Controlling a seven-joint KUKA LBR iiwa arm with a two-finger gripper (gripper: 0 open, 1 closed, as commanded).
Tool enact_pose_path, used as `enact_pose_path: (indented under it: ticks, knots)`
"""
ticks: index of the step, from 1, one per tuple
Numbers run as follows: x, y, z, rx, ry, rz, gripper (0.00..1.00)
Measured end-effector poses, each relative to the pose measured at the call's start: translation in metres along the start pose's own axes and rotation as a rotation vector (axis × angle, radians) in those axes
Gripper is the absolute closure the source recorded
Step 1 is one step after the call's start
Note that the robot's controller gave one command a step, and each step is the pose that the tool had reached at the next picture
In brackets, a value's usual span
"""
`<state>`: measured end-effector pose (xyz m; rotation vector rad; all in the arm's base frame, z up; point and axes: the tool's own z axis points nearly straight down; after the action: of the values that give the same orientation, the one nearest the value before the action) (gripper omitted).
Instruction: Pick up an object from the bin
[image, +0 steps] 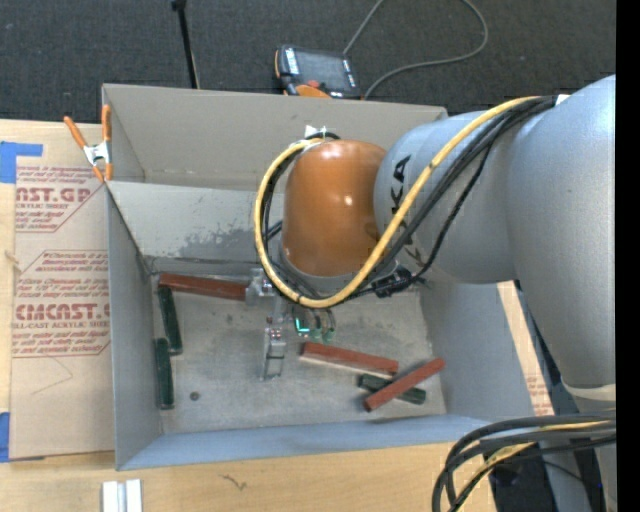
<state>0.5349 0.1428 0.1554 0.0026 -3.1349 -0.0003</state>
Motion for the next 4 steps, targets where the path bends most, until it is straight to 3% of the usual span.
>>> enact_pose_path:
  ticks: [1, 2, 3, 4]
  knots:
    - [-0.027, -0.047, 0.023, 0.003, -0.008, -0.412, 0.0]
    - [0.001, -0.106, 0.09, 0.001, 0.0, -0.419, 0.0]
    - [-0.001, -0.102, 0.086, 0.0, -0.007, -0.422, 1.0]
    - [-0.001, -0.102, 0.086, -0.001, -0.007, -0.423, 0.0]
